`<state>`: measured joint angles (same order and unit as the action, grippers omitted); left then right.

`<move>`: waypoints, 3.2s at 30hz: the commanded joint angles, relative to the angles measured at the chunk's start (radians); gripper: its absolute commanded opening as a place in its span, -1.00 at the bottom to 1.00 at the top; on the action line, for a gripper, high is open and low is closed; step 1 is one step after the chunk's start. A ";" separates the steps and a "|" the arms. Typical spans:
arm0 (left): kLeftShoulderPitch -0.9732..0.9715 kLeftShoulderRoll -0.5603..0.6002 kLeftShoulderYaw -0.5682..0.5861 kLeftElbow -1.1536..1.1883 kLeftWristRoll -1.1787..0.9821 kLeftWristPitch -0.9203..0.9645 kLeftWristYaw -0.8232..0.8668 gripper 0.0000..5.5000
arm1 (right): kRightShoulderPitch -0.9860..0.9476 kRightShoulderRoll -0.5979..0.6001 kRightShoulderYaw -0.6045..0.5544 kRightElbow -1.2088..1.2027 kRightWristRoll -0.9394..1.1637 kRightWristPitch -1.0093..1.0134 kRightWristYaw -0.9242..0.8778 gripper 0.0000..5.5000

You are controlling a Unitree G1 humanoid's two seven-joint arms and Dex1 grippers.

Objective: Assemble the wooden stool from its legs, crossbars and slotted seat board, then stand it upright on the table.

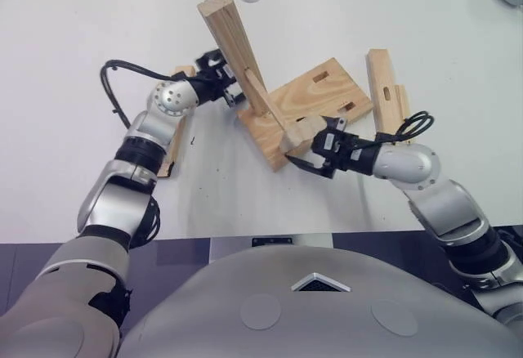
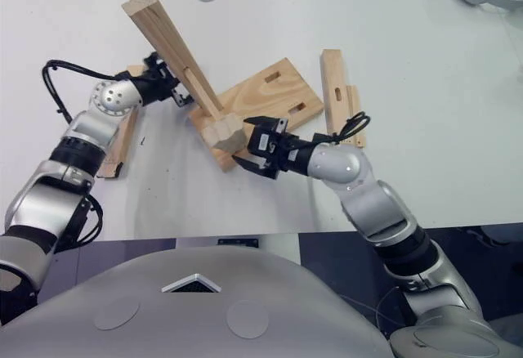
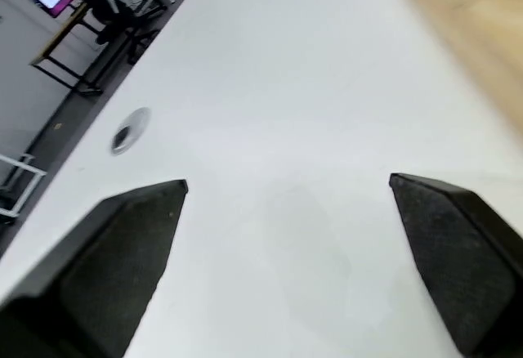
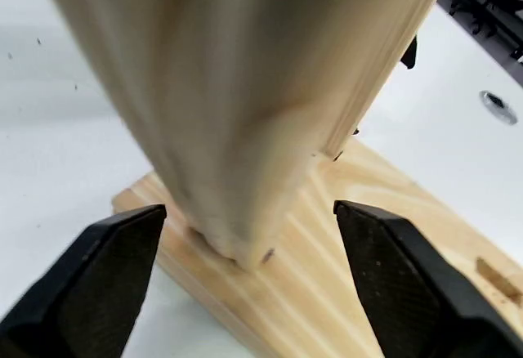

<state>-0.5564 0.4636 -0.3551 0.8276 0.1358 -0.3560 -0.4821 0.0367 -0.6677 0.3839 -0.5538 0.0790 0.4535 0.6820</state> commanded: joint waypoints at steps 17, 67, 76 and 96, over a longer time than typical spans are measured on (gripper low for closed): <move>0.528 0.226 -0.014 -1.095 -0.004 0.610 -0.242 0.66 | -0.446 -0.007 -0.070 1.055 -0.329 -0.602 -0.010 0.40; 0.237 -0.060 -0.016 -0.529 0.144 0.390 -0.062 0.66 | -0.230 -0.020 -0.089 0.600 -0.222 -0.544 0.226 0.40; 0.410 0.125 0.151 -0.901 0.083 0.498 -0.154 0.66 | -0.093 -0.007 -0.367 0.393 -0.206 -0.326 -0.022 0.40; 0.677 0.046 0.566 -1.378 -0.188 1.335 -0.010 0.66 | 0.181 0.265 -0.646 0.024 0.025 0.221 -0.332 0.40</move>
<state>0.0811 0.5087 0.2365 -0.5446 -0.0408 0.9566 -0.4933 0.2223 -0.4117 -0.2537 -0.5236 0.1147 0.6843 0.3765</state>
